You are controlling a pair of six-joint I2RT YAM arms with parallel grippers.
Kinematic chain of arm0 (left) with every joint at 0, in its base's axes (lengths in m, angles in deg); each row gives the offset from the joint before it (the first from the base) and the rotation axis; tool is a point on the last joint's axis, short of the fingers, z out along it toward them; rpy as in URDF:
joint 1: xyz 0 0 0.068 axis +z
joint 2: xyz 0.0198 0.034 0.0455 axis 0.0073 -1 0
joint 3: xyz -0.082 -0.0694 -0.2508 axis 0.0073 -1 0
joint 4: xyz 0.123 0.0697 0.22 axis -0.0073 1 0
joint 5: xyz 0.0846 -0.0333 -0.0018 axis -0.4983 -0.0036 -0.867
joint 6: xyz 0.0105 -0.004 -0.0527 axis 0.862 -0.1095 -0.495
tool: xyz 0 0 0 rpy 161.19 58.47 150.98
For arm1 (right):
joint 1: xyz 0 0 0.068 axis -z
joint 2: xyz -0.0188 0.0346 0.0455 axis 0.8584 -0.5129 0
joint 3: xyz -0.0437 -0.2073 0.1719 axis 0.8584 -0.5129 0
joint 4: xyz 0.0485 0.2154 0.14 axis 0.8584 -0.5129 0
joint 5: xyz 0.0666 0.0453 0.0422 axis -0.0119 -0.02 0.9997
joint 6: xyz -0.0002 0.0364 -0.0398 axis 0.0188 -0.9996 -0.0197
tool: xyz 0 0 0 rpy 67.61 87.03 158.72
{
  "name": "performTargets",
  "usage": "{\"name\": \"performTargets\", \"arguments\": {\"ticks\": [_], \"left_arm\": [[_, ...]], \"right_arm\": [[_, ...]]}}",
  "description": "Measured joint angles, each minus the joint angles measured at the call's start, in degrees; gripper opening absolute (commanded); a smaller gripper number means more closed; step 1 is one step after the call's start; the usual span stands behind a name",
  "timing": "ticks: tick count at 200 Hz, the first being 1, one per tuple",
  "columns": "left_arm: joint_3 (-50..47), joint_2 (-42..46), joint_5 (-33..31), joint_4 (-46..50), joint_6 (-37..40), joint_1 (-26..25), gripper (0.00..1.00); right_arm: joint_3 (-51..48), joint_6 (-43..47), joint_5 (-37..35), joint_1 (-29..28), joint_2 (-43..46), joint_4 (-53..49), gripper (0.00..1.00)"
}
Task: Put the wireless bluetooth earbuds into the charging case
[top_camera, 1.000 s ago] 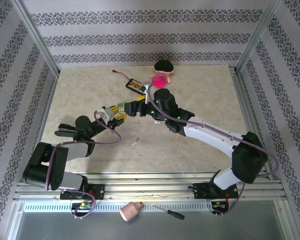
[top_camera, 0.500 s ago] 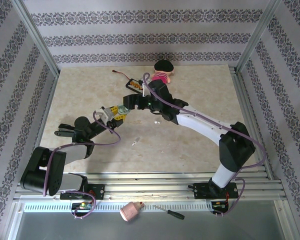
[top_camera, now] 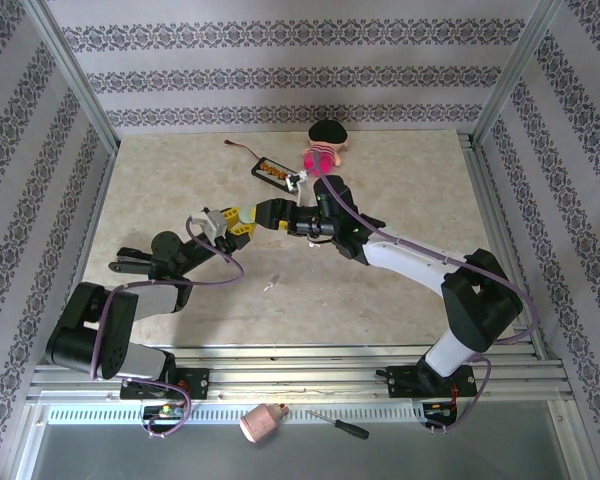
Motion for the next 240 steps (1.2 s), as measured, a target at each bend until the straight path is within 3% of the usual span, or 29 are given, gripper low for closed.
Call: {"name": "performTargets", "arguments": {"ticks": [43, 86, 122, 154, 171, 205, 240], "left_arm": [[0.9, -0.2, 0.8, -1.5, -1.3, -0.5, 0.24], [0.9, -0.2, 1.7, -2.1, -1.9, -0.9, 0.24], [0.9, -0.2, 1.5, -1.8, -1.9, -1.0, 0.25], [0.9, -0.1, 1.5, -1.7, -1.6, -1.1, 0.3], [0.9, -0.1, 1.5, -1.2, -1.0, -1.2, 0.41], [0.6, 1.1, 1.3, 0.4, 1.1, -1.6, 0.76], [0.1, 7.6, 0.1, 10.4, 4.8, -1.6, 0.92]], "right_arm": [[-3.3, -9.3, 5.0, 0.1, -1.4, 10.4, 0.54], [-3.6, -17.1, 7.6, 1.5, -4.6, 19.3, 0.46], [-3.7, -22.1, 9.2, 1.9, -6.8, 25.5, 0.29], [-4.4, -23.7, 9.5, 2.2, -6.9, 27.8, 0.22], [-4.7, -23.7, 9.6, 2.3, -6.9, 28.0, 0.22], [-6.3, -20.7, 8.2, 3.3, -6.9, 25.9, 0.21], [-7.9, -15.0, 4.7, 6.8, -7.3, 19.0, 0.2]]}}
